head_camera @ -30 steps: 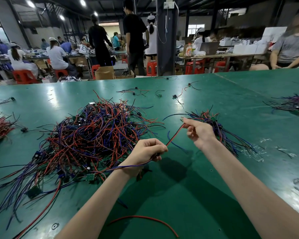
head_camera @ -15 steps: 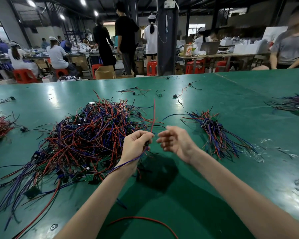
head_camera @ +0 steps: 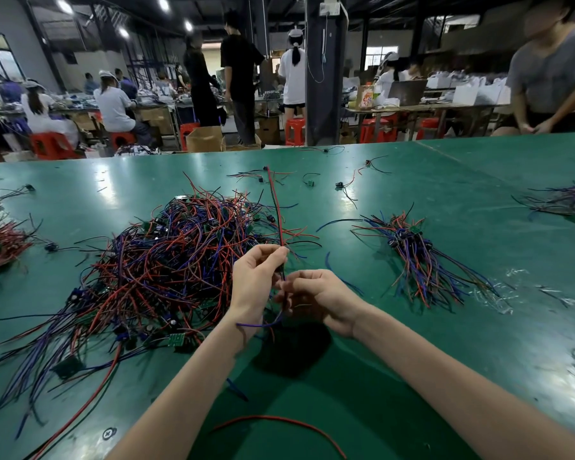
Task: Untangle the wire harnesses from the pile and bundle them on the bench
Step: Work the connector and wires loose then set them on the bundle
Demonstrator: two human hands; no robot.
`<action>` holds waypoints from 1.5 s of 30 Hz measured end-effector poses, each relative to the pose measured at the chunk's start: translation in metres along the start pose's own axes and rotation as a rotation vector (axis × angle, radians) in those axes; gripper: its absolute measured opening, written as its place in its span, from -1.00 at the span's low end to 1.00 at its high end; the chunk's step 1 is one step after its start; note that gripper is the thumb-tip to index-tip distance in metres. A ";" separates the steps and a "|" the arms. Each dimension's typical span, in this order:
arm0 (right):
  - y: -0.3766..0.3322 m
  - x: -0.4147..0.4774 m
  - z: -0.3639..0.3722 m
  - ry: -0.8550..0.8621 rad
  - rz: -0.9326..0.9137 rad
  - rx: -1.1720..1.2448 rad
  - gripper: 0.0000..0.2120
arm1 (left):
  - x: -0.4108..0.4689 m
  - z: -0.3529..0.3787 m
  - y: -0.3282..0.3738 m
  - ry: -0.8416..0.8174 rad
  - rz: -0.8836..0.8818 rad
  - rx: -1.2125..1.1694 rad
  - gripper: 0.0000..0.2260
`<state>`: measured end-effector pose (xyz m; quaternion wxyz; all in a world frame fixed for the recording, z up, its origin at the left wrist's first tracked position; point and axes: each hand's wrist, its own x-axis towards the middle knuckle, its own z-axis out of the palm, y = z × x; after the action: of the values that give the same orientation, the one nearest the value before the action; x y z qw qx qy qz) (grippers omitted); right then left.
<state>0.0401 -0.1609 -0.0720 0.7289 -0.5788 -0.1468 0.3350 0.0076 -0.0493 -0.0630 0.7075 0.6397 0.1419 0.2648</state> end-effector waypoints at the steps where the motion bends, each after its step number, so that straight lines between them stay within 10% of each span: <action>1: -0.001 0.000 0.000 0.012 -0.020 -0.025 -0.86 | 0.000 -0.001 0.000 -0.002 -0.018 -0.014 -0.88; 24: -0.004 0.002 -0.007 0.125 -0.423 -0.420 -0.87 | 0.005 -0.009 0.004 -0.175 -0.242 -0.143 -0.88; 45: -0.001 0.001 -0.004 0.053 -0.240 -0.303 -0.90 | 0.008 -0.012 0.003 -0.125 -0.119 -0.179 -0.91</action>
<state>0.0436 -0.1630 -0.0726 0.6716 -0.6689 -0.2445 0.2043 0.0075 -0.0348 -0.0610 0.7837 0.5796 0.1112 0.1936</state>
